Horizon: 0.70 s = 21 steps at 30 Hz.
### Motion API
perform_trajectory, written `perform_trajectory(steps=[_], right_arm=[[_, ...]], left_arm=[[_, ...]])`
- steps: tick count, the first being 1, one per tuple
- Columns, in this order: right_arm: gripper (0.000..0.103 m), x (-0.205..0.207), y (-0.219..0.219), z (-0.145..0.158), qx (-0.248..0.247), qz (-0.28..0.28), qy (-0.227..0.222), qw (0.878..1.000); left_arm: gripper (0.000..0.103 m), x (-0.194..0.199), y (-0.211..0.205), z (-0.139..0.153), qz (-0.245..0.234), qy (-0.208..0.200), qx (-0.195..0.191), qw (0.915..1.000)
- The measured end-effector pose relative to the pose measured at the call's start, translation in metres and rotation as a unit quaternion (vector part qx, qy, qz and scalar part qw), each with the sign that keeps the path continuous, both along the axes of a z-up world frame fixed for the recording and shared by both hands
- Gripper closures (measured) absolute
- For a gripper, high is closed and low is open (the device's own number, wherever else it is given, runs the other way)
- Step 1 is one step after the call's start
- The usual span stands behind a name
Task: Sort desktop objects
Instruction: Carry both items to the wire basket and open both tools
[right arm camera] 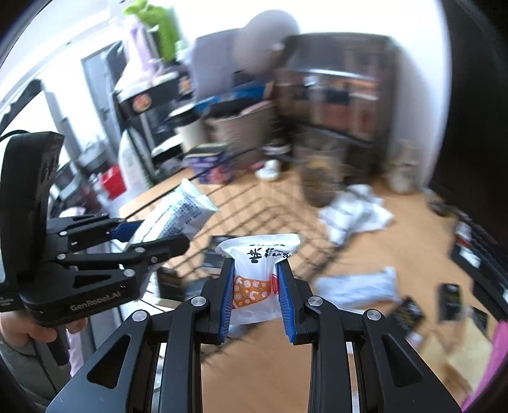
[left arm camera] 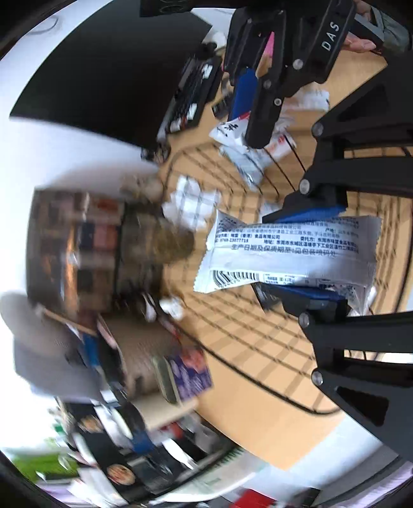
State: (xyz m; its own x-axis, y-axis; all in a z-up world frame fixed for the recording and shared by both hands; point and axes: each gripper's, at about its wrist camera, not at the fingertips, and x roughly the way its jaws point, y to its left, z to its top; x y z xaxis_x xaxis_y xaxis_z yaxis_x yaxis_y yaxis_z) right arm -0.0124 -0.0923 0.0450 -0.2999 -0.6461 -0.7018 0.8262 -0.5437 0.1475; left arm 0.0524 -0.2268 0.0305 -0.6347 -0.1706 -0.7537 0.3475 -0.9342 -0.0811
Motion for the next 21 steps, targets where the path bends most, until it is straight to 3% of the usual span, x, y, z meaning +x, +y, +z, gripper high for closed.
perform_trajectory(steps=[5, 6, 7, 9, 12, 21], right_arm=[[0.076, 0.010, -0.027, -0.008, 0.009, 0.022, -0.003, 1.000], [0.075, 0.011, -0.030, -0.009, 0.006, 0.023, -0.005, 1.000], [0.071, 0.010, -0.031, -0.009, 0.004, 0.022, -0.007, 1.000], [0.063, 0.006, -0.033, -0.011, 0.012, 0.009, -0.005, 1.000], [0.047, -0.002, -0.026, -0.011, 0.012, -0.019, -0.003, 1.000], [0.046, -0.016, 0.010, -0.007, 0.002, -0.039, -0.022, 0.999]], left_arm=[[0.065, 0.012, -0.018, -0.008, 0.016, -0.001, 0.014, 0.9998], [0.059, 0.013, -0.021, -0.009, 0.019, 0.000, 0.017, 0.9997], [0.038, 0.012, -0.024, -0.010, 0.023, -0.001, 0.017, 0.9996], [0.017, 0.013, -0.026, -0.009, 0.031, 0.006, 0.015, 0.9994], [0.017, 0.016, -0.025, -0.004, 0.031, 0.019, 0.019, 0.9992], [0.017, 0.005, 0.002, 0.003, 0.000, 0.016, 0.017, 0.9997]])
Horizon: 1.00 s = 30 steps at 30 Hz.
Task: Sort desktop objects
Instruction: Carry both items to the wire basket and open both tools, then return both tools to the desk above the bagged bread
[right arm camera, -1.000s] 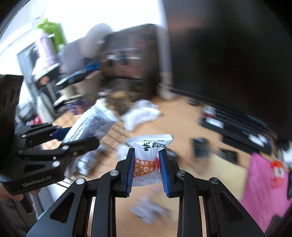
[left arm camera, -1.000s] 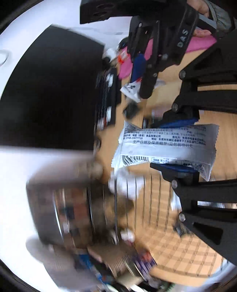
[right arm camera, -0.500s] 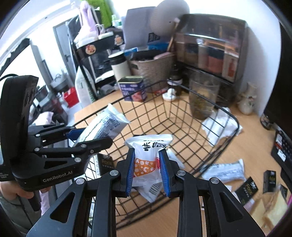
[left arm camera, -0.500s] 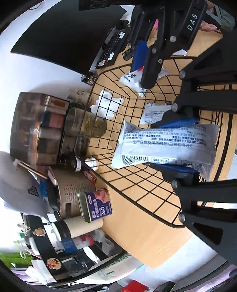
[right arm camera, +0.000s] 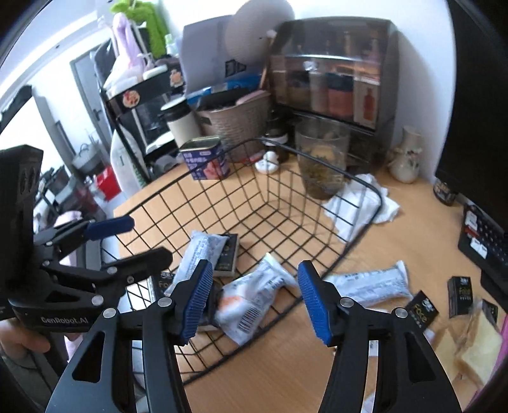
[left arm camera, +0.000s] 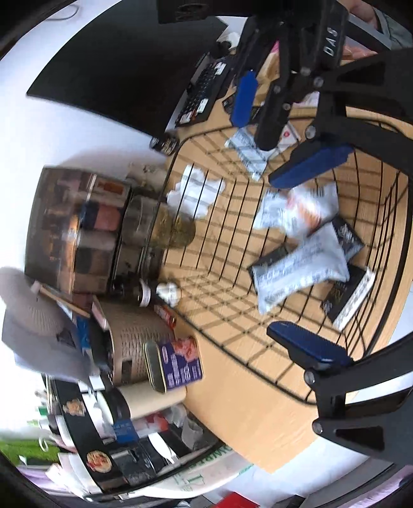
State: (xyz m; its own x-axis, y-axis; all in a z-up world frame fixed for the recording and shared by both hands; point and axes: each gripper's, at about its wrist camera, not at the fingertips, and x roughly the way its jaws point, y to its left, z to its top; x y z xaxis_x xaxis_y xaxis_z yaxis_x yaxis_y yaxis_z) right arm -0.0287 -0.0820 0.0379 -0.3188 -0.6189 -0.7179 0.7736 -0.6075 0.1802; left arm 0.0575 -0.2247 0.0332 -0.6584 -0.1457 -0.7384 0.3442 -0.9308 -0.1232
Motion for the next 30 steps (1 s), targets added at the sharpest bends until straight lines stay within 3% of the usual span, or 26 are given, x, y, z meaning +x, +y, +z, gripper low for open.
perform_trajectory(steps=[6, 13, 20, 30], right_arm=[[0.046, -0.016, 0.069, 0.003, -0.001, -0.059, 0.000, 0.998], [0.044, -0.034, 0.205, -0.020, 0.028, -0.187, -0.023, 0.982], [0.044, -0.044, 0.299, -0.061, 0.040, -0.263, -0.065, 0.962], [0.044, -0.053, 0.352, -0.091, 0.019, -0.300, -0.102, 0.948]], left_arm=[[0.017, -0.020, 0.044, 0.011, -0.048, 0.006, 0.000, 0.9988], [0.017, -0.069, 0.145, 0.013, -0.157, -0.007, 0.001, 0.9876], [0.017, -0.125, 0.241, -0.035, -0.242, -0.080, -0.009, 0.9669], [0.017, -0.166, 0.284, -0.079, -0.266, -0.144, -0.038, 0.9524]])
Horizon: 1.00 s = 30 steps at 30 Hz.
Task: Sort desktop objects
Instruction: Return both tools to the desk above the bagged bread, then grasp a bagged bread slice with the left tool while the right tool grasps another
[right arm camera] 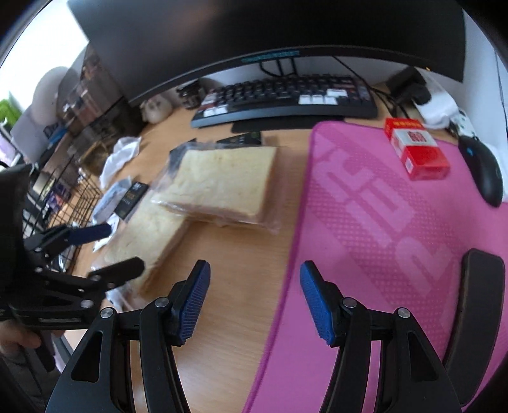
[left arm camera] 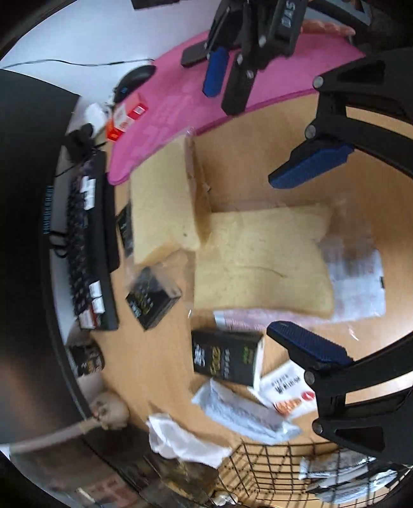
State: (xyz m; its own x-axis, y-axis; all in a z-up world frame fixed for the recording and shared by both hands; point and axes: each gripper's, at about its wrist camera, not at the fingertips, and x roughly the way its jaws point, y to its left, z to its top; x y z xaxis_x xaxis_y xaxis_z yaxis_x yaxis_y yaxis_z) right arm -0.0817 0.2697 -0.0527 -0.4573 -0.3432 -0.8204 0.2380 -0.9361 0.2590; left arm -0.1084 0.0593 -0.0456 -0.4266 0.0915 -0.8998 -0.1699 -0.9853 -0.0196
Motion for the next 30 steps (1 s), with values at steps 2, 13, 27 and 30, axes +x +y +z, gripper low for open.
perform_trajectory(steps=[2, 13, 27, 30], right_arm=[[0.044, -0.002, 0.001, -0.004, -0.002, -0.003, -0.005, 1.000], [0.044, -0.011, -0.004, -0.021, 0.023, -0.010, -0.018, 1.000], [0.044, -0.023, 0.001, -0.012, 0.029, -0.020, -0.016, 0.999], [0.044, -0.029, -0.005, 0.005, 0.032, -0.015, 0.003, 0.999]], left_arm=[[0.017, -0.006, 0.002, -0.007, 0.001, -0.002, -0.015, 0.9999], [0.011, -0.025, 0.002, -0.024, -0.010, -0.009, -0.010, 0.9999], [0.026, -0.028, -0.010, -0.016, -0.008, 0.014, -0.005, 0.9999], [0.027, -0.023, -0.018, -0.012, -0.001, 0.014, 0.001, 0.9999]])
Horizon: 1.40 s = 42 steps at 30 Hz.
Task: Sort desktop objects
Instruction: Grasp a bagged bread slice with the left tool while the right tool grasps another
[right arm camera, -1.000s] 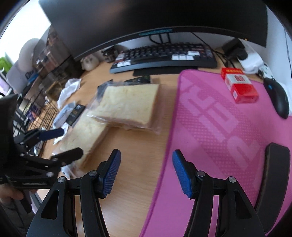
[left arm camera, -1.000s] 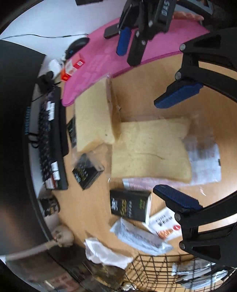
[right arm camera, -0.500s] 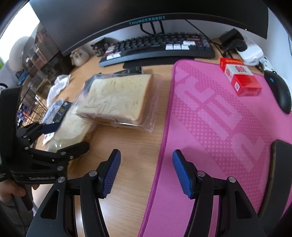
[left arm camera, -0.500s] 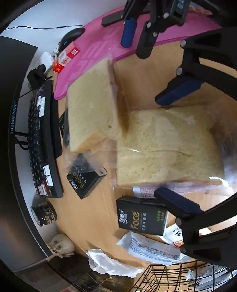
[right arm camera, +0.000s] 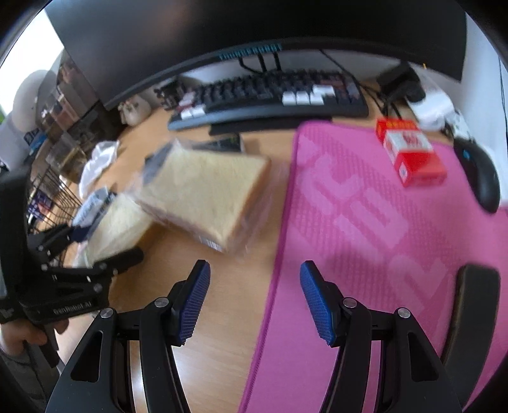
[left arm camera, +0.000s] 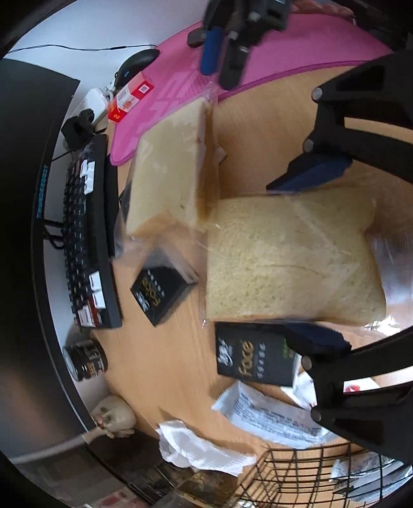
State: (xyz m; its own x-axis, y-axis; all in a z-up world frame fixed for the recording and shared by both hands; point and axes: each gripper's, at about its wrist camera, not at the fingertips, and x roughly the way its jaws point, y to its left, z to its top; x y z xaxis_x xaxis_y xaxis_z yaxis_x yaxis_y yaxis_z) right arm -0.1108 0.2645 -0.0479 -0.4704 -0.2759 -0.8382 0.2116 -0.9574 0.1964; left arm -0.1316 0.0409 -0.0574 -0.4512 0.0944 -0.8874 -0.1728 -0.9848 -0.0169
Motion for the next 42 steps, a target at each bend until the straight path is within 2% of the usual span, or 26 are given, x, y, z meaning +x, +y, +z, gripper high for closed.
perform_trajectory(steps=[9, 12, 15, 20, 25, 31, 38, 42], right_arm=[[0.044, -0.067, -0.027, 0.026, 0.064, 0.005, 0.064, 0.996], [0.044, -0.092, -0.030, 0.020, 0.097, -0.008, 0.062, 0.993], [0.044, -0.107, -0.029, 0.009, 0.112, -0.012, 0.041, 0.993], [0.044, -0.097, -0.032, 0.003, 0.133, 0.006, 0.028, 0.991], [0.044, -0.070, -0.036, 0.006, 0.099, 0.046, -0.003, 0.994], [0.043, -0.059, -0.028, 0.018, 0.059, 0.006, 0.000, 0.998], [0.043, -0.043, -0.083, 0.008, 0.063, 0.056, 0.002, 0.996], [0.027, -0.047, -0.110, -0.003, 0.094, 0.058, 0.013, 0.994]], left_arm=[[0.027, 0.015, -0.034, 0.005, 0.032, 0.004, 0.022, 0.9992], [0.027, 0.013, -0.032, 0.004, 0.024, 0.004, 0.027, 0.9993], [0.027, 0.004, -0.028, 0.001, 0.015, 0.002, 0.034, 0.9993], [0.027, -0.014, -0.021, -0.004, 0.010, 0.001, 0.036, 0.9993], [0.027, -0.021, -0.017, -0.002, 0.007, 0.007, 0.035, 0.9993], [0.027, -0.013, -0.032, 0.003, 0.021, 0.013, 0.033, 0.9991], [0.027, 0.002, -0.064, 0.014, 0.050, 0.024, 0.027, 0.9981], [0.027, 0.008, -0.077, 0.012, 0.058, 0.019, 0.027, 0.9978]])
